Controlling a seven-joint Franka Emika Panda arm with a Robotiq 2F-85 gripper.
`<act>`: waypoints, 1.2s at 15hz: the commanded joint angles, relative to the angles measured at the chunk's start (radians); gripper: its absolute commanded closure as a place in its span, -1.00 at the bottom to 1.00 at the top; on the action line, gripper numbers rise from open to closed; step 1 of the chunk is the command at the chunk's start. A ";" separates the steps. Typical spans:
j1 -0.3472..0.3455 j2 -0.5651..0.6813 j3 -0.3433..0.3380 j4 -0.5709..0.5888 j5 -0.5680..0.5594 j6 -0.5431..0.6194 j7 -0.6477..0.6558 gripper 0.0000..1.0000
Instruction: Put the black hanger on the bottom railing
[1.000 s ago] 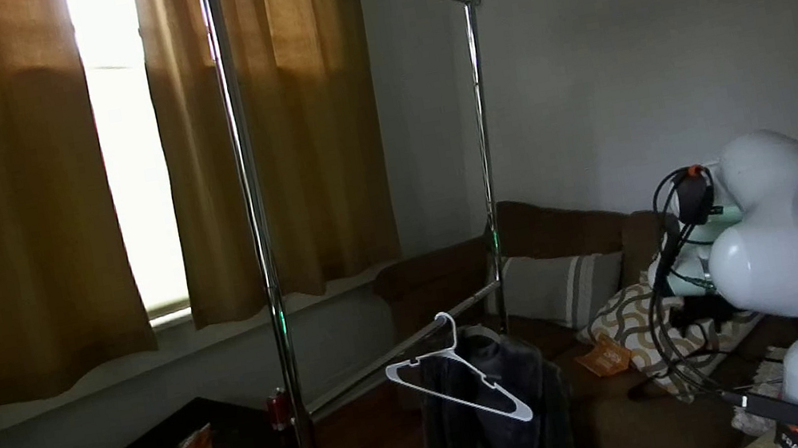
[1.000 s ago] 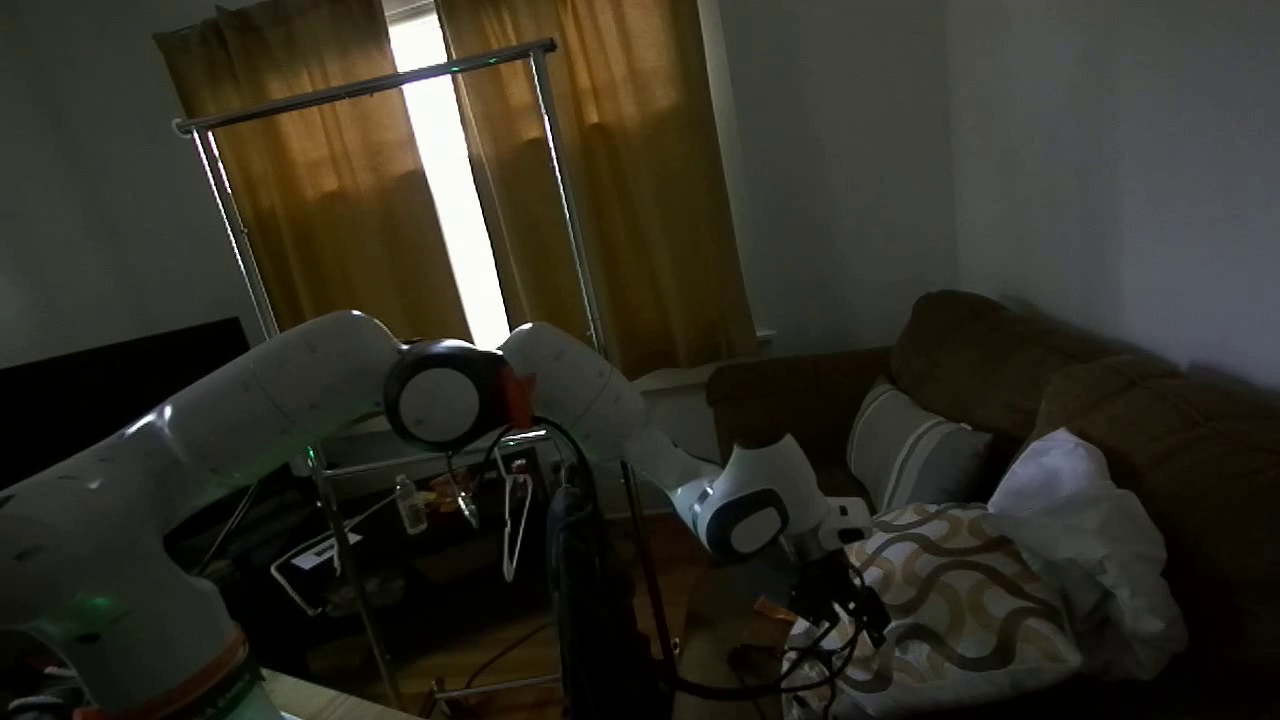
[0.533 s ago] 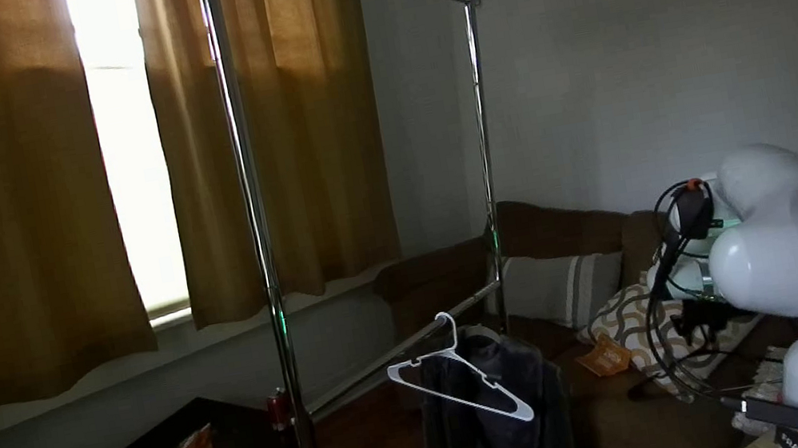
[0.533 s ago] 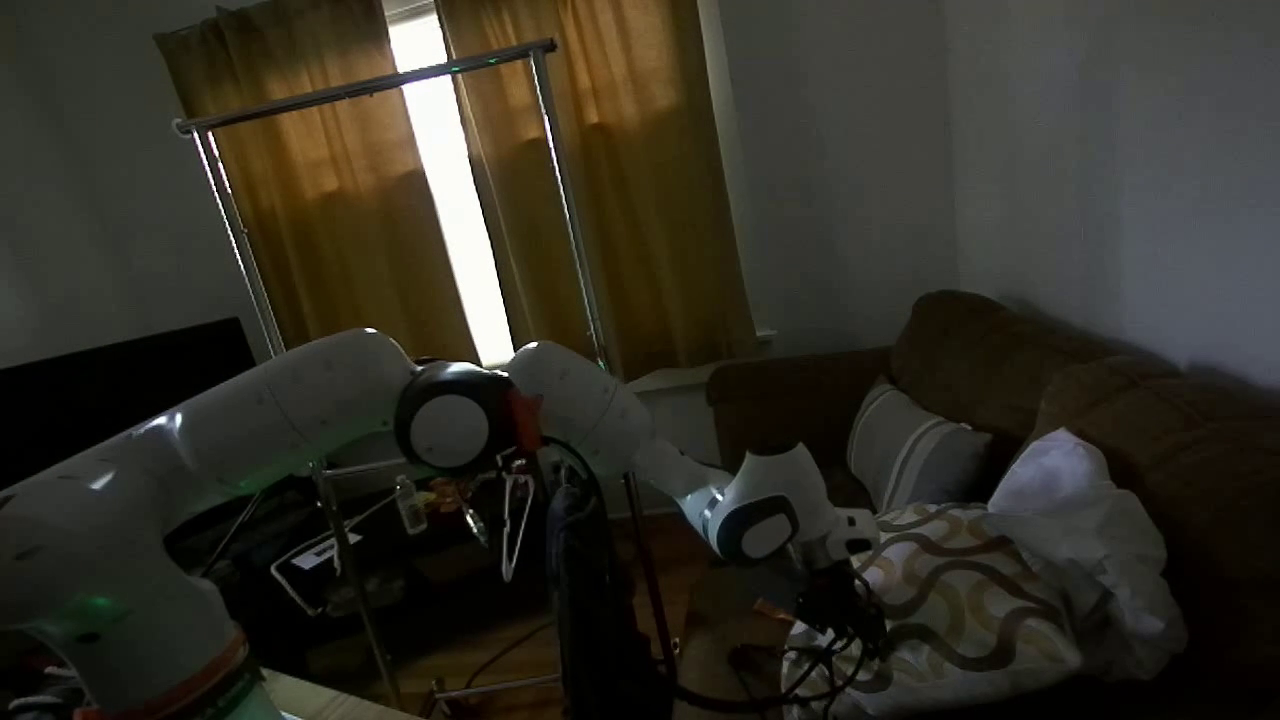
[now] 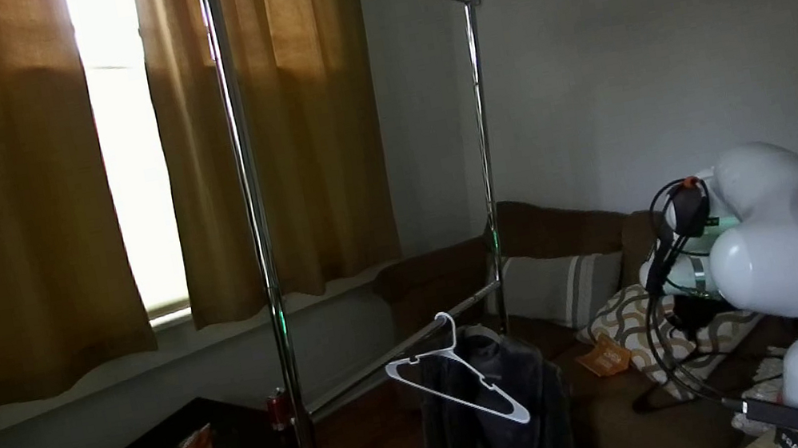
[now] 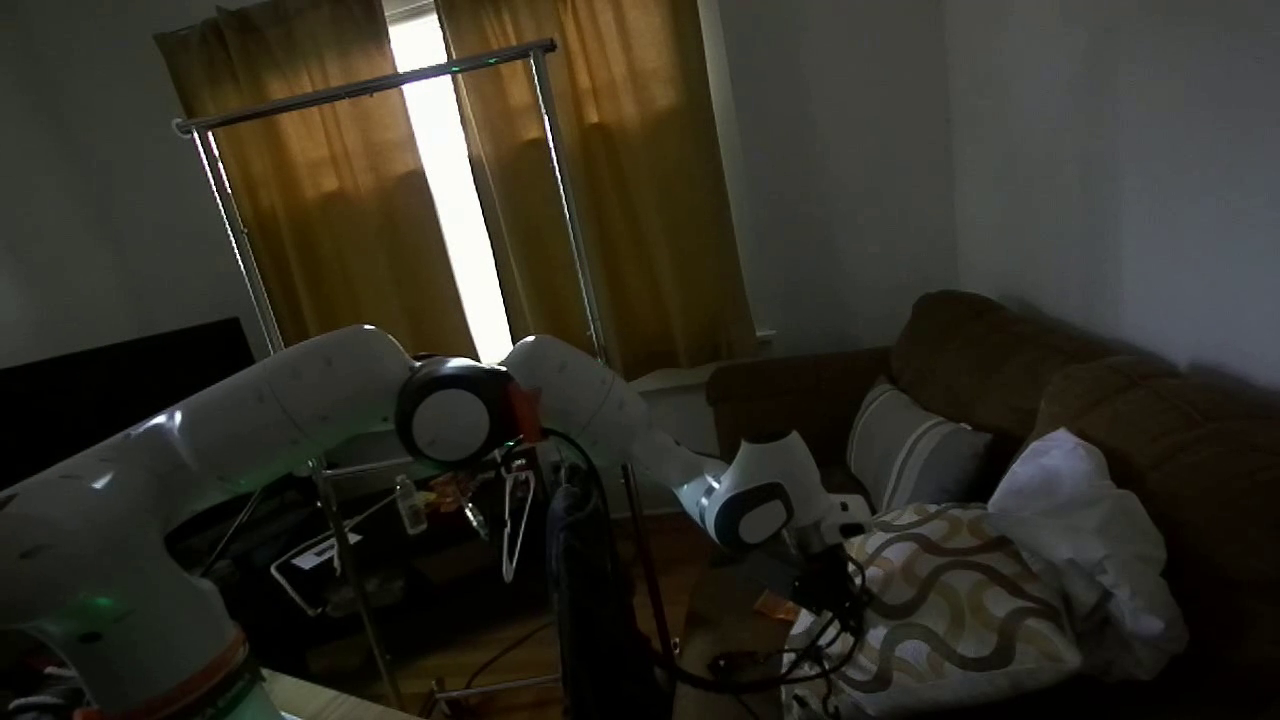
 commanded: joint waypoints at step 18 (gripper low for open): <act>0.063 -0.506 0.201 -0.774 -0.040 0.620 -0.049 0.96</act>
